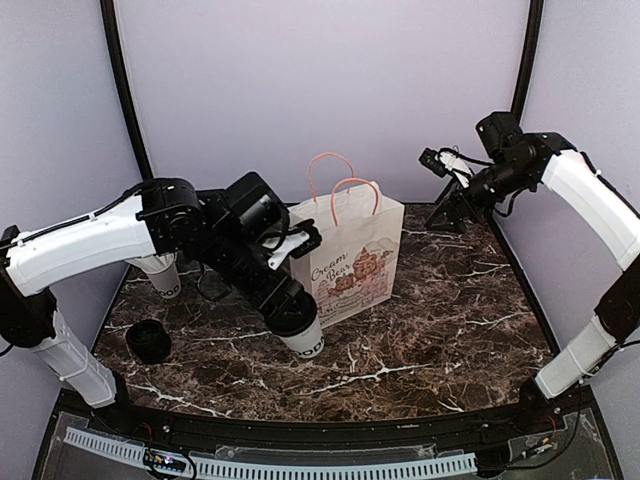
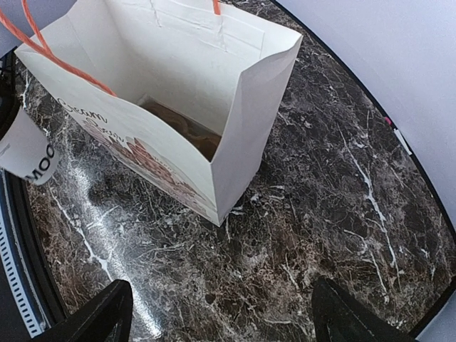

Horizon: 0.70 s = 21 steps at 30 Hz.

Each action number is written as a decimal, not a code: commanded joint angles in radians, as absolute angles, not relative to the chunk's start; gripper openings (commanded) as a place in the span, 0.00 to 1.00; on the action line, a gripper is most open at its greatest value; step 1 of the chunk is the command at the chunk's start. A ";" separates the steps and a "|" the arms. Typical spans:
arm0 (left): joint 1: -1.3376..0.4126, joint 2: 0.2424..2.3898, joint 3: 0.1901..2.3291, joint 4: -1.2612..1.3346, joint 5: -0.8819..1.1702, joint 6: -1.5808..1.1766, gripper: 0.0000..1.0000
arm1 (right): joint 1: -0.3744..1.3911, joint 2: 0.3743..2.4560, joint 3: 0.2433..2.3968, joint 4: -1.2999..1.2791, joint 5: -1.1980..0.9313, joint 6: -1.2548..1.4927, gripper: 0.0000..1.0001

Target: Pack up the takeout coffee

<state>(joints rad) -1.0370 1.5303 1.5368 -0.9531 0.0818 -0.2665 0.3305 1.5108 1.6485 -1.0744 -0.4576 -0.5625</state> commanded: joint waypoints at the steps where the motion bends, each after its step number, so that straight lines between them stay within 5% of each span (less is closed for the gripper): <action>1: -1.145 1.607 1.615 -0.967 0.074 -0.155 0.61 | 0.316 1.477 1.633 -1.039 -0.451 -0.546 0.88; 13: -1.232 1.999 1.971 -1.059 0.047 0.116 0.62 | 0.297 1.442 1.595 -1.019 -0.431 -0.539 0.89; 21: -1.233 2.093 2.003 -1.035 0.080 0.200 0.67 | 0.288 1.431 1.554 -1.000 -0.435 -0.538 0.89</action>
<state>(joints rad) -1.2274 2.0922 1.9690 -1.0065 0.0681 0.1242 0.2966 1.4490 1.5707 -1.0370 -0.4332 -0.5442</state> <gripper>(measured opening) 0.709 0.888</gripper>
